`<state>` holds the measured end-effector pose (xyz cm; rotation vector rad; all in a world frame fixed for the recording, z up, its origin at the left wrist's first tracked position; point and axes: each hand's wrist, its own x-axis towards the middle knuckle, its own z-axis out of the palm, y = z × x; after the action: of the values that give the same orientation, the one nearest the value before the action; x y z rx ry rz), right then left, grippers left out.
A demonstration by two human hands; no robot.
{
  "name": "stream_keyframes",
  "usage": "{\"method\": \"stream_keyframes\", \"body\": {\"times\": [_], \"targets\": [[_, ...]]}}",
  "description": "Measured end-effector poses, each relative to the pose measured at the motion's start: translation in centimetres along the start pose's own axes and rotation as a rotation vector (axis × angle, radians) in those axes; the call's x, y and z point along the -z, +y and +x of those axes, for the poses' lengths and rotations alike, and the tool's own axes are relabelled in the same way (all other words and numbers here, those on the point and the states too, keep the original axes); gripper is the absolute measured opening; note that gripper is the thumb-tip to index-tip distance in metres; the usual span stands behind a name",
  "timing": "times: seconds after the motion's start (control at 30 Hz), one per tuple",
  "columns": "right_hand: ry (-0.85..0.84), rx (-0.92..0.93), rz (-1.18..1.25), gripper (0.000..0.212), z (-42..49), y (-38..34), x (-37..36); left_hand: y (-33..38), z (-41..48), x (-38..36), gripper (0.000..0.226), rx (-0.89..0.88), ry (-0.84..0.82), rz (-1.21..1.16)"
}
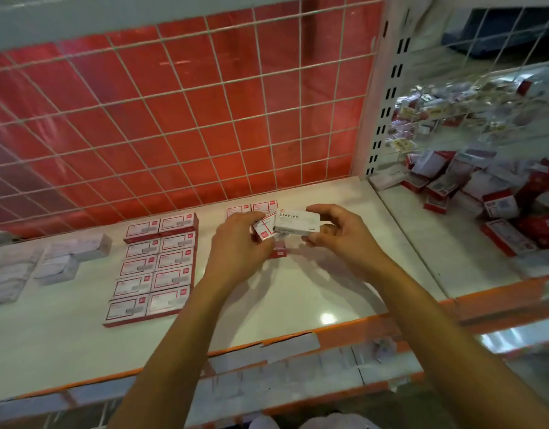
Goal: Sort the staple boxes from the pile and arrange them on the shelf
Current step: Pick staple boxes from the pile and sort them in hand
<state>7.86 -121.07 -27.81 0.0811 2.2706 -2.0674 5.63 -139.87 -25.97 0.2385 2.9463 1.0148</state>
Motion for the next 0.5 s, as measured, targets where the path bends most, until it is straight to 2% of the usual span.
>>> {"method": "stream_keyframes", "body": {"times": [0.1, 0.23, 0.5], "targets": [[-0.019, 0.001, -0.022, 0.046, 0.1, -0.4, -2.2, -1.5, -0.4, 1.2, 0.049, 0.005, 0.013, -0.009], [-0.031, -0.023, 0.065, 0.041, 0.2, -0.9, -4.9, -3.5, -0.9, 2.7, 0.047, 0.035, 0.022, -0.039], [0.009, -0.021, 0.061, 0.042, 1.5, -1.2, -9.3, -8.3, -2.1, 6.6, 0.044, 0.079, 0.047, -0.066]]}}
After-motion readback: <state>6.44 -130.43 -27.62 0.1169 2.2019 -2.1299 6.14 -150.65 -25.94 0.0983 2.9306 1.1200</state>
